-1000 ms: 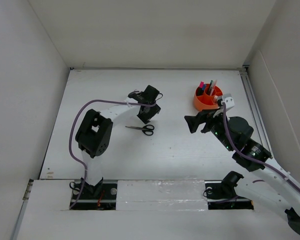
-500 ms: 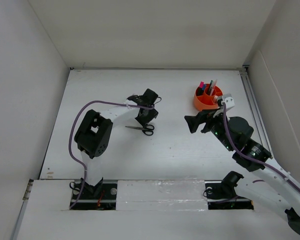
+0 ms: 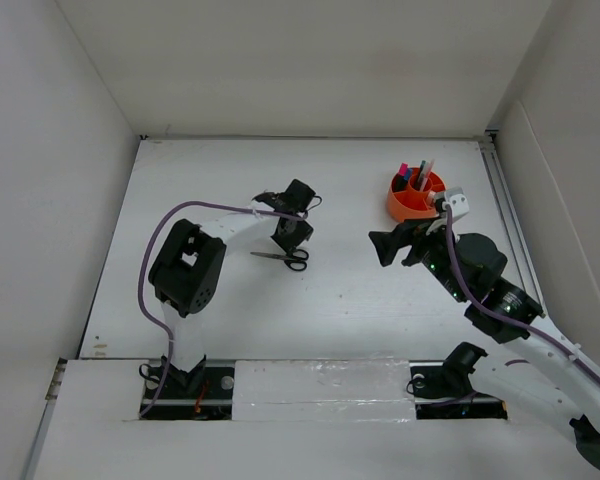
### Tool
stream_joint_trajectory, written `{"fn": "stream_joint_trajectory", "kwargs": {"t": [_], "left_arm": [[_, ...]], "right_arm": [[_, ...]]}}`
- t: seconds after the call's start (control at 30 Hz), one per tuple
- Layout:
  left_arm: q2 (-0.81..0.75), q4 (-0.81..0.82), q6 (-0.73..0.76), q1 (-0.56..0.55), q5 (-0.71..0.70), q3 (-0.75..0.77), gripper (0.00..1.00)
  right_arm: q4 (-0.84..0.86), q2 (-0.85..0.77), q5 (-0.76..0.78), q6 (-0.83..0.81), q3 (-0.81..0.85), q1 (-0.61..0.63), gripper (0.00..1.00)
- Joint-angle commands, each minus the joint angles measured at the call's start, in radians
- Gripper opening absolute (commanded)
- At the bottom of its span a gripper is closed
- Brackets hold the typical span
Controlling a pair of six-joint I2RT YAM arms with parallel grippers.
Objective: Sort the stationery into containers
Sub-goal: Pick up the scissors from the center of the board.
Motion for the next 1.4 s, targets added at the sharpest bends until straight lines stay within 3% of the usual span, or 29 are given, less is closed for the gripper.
{"fn": "stream_joint_trajectory", "kwargs": {"t": [0.0,0.23,0.4,0.63,0.87,1.03,1.1,1.37], "left_arm": [[-0.038,-0.021,-0.020,0.005,-0.016,-0.023,0.37],[-0.029,-0.001,-0.020,0.005,0.005,-0.056,0.37],[-0.009,0.017,-0.020,0.005,0.015,-0.067,0.25],[0.012,0.026,-0.020,0.005,0.027,-0.087,0.21],[0.073,-0.033,0.018,0.005,0.050,-0.075,0.10],[0.093,-0.055,0.052,0.005,0.041,-0.075,0.08],[0.103,-0.067,0.064,0.005,0.041,-0.084,0.00],[0.113,0.035,0.116,0.005,0.085,-0.162,0.00]], "right_arm": [[0.042,-0.015,0.010,0.006,-0.005,0.010,0.99],[0.042,-0.024,0.010,0.006,-0.014,0.010,0.99],[0.042,-0.024,0.010,0.006,-0.014,0.010,0.99],[0.042,-0.024,0.001,0.006,-0.014,0.010,0.98],[0.042,-0.046,-0.008,-0.003,-0.014,0.010,0.98],[0.032,-0.064,-0.018,-0.003,-0.014,0.010,0.98],[0.032,-0.064,-0.018,-0.003,-0.014,0.010,0.98],[0.042,-0.064,-0.027,-0.003,-0.023,0.010,0.98]]}}
